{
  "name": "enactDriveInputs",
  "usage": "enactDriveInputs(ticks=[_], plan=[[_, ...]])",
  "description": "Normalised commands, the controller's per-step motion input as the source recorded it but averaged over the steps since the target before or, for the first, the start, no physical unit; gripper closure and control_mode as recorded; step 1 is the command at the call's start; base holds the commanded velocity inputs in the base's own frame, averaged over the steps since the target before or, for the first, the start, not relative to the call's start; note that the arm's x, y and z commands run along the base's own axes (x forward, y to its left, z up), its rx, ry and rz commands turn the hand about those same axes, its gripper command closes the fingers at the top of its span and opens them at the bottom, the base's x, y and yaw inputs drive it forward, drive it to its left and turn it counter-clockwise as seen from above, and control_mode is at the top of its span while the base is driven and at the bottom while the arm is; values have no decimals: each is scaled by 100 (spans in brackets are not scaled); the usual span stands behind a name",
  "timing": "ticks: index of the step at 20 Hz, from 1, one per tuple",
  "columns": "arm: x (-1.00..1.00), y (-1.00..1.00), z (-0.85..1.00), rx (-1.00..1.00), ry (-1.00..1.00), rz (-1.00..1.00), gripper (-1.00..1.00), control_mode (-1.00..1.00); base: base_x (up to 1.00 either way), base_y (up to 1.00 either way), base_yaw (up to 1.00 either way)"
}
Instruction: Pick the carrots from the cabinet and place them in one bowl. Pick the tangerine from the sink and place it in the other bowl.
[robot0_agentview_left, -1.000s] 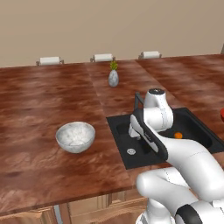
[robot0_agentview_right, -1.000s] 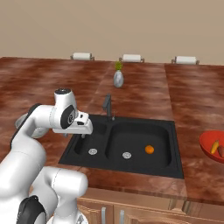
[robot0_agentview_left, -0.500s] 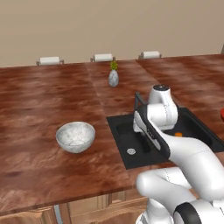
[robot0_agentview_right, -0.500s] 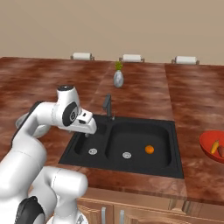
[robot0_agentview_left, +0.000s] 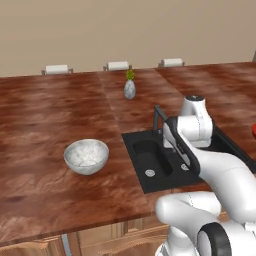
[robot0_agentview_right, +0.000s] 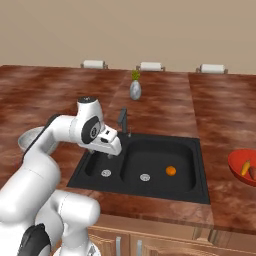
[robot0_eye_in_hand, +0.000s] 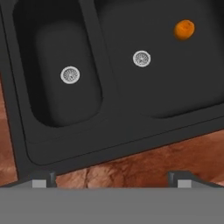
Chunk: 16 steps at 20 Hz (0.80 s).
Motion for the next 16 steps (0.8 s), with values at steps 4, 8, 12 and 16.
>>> enactDriveInputs(ticks=[4, 8, 12, 16], plan=[[0, -47, -2, 0, 0, 0, -100, -100, 0, 0, 0], [1, -51, -1, 1, 0, -2, -100, -100, 0, 0, 0], [1, -49, 0, 0, 0, -6, -100, -100, 0, 0, 0], [4, -45, -3, 0, 0, -8, -100, -100, 0, 0, 0]])
